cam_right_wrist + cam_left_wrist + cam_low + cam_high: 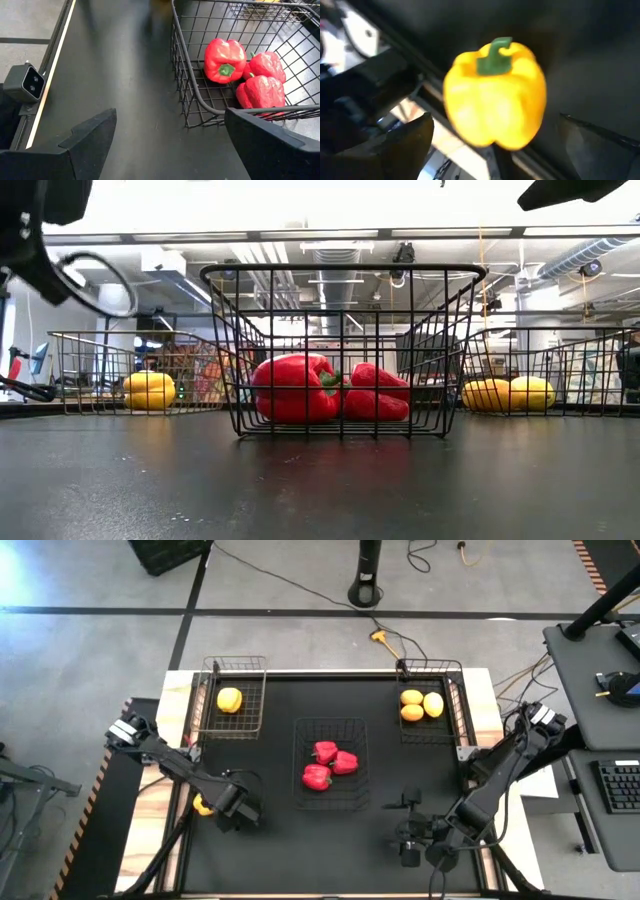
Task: Sort produce into baskets
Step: Put the yellow bell pepper into the left wire basket
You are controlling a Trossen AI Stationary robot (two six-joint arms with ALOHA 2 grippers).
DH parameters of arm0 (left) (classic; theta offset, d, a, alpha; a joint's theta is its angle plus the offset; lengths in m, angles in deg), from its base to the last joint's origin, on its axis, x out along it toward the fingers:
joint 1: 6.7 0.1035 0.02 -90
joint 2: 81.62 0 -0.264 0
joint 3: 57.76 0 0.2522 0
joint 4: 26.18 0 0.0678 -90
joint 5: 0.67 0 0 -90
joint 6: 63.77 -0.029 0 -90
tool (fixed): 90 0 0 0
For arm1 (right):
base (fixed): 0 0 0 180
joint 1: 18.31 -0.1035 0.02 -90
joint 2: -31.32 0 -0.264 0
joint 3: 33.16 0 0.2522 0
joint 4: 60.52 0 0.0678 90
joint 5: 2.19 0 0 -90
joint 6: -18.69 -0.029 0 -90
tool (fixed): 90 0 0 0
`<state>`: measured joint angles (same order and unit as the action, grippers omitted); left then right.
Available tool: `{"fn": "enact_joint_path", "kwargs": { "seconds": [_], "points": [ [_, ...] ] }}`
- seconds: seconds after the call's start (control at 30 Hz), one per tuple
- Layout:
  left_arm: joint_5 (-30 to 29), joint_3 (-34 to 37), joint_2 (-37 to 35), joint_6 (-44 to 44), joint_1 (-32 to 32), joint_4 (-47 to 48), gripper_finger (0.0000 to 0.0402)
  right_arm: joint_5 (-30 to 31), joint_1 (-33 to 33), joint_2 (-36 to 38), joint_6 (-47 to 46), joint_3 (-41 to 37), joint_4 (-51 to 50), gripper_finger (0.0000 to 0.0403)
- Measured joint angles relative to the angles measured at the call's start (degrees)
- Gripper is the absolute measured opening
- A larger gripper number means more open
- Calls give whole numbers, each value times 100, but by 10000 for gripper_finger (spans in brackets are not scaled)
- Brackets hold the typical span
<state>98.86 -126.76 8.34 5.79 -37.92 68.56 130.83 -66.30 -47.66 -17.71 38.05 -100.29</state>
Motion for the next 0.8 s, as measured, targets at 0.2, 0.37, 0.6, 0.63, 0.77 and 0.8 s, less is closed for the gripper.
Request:
{"fn": "enact_joint_path", "kwargs": {
  "seconds": [0.2, 0.37, 0.6, 0.63, 0.77, 0.8],
  "points": [
    [50, 557, -7, 116, 0, -806, 397, -2, 1, 44, -2, 4, 8, 364],
    [53, 899, -7, 261, 0, -879, 382, -2, 1, 44, 0, 16, 13, 364],
    [155, 987, -7, 283, 0, -1032, 325, -2, 1, 44, 0, 20, 13, 364],
    [167, 958, -7, 270, -2, -1041, 320, -2, 1, 44, 0, 20, 13, 364],
    [146, 657, -5, 110, -9, -1042, 317, -2, 1, 44, 4, 24, 15, 364],
    [100, 530, -5, 55, -7, -978, 317, -2, 1, 44, 5, 24, 15, 364]
  ]
}}
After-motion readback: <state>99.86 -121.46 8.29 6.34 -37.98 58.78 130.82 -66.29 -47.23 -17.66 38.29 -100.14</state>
